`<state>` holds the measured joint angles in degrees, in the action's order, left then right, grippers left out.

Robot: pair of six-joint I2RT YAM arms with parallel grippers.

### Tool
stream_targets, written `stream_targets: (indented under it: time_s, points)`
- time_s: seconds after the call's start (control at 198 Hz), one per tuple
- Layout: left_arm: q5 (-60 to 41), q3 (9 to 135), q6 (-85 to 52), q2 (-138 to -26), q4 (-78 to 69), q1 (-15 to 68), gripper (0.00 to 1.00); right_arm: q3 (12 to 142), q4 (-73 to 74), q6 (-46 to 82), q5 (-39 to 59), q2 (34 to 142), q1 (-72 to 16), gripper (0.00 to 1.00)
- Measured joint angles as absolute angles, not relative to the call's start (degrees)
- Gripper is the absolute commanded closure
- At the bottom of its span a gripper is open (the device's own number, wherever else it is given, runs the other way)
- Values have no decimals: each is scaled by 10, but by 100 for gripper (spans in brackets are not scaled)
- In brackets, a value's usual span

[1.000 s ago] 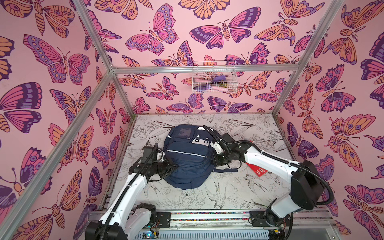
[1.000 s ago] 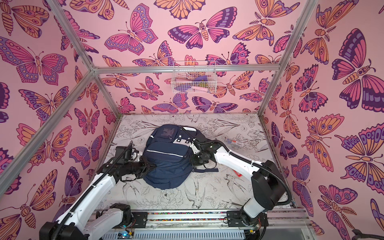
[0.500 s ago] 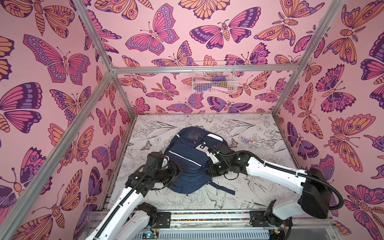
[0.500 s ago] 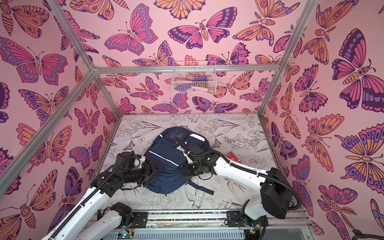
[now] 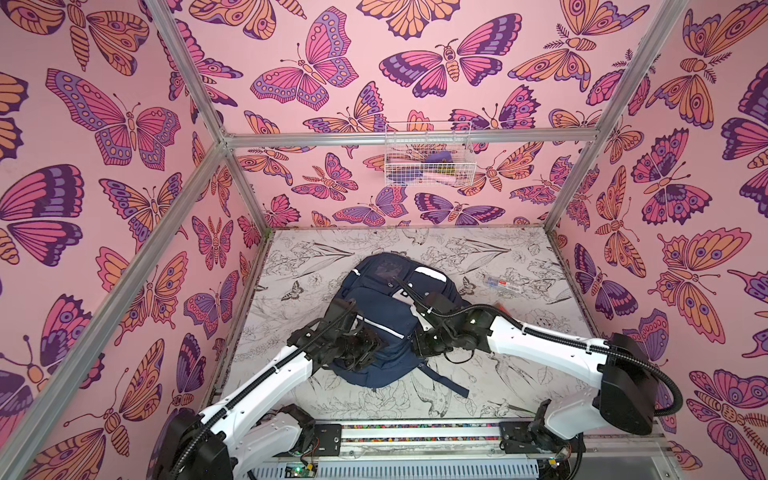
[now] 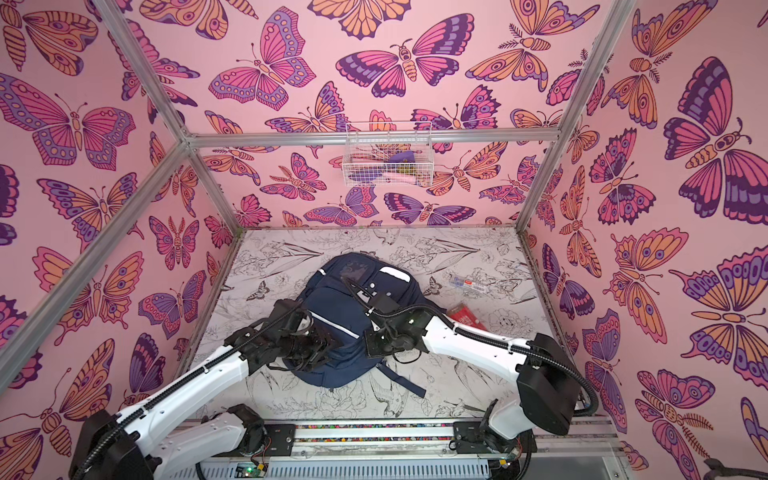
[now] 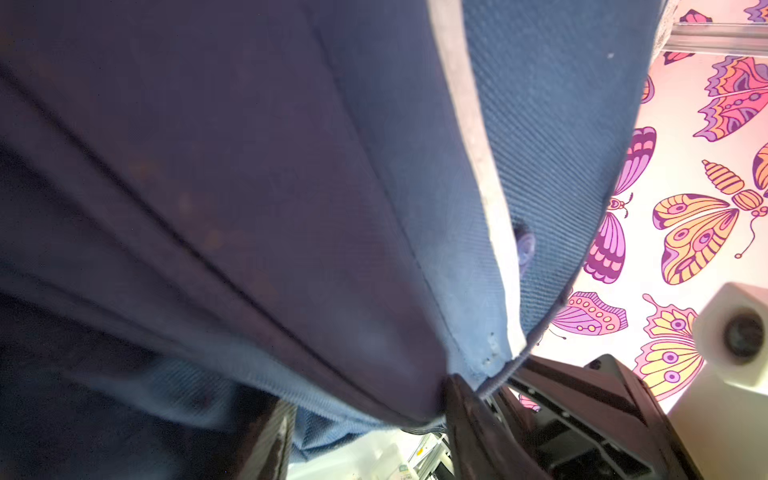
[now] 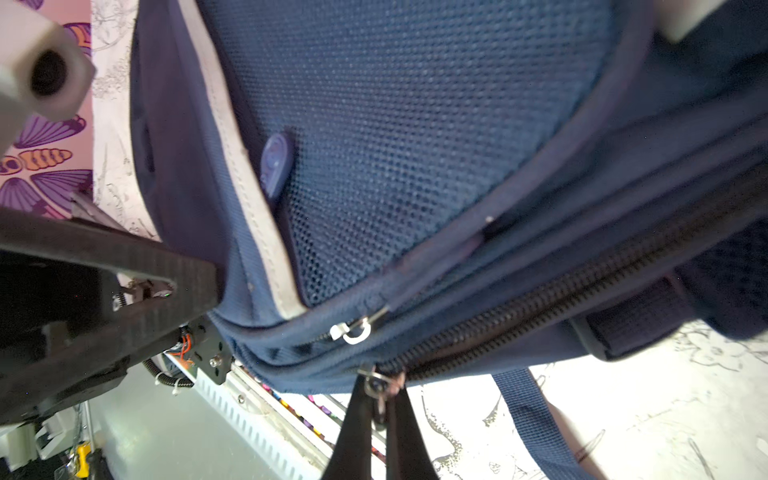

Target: Pack the student bag

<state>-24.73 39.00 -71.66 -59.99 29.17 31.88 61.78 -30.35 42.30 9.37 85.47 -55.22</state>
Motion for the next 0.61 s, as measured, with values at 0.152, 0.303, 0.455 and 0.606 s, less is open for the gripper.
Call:
stream_targets:
  time_s: [0.152, 0.303, 0.455, 0.606]
  points:
    - [-246, 368, -728, -562, 277, 321, 34, 618, -309, 429, 79, 853, -556, 100]
    - [-246, 343, -740, -536, 265, 327, 56, 620, -309, 435, 77, 853, -558, 100]
    - [-243, 343, -744, -546, 263, 327, 66, 620, -309, 438, 73, 852, -558, 100]
    - [-247, 350, -744, -588, 255, 328, 76, 620, -310, 445, 70, 843, -559, 100]
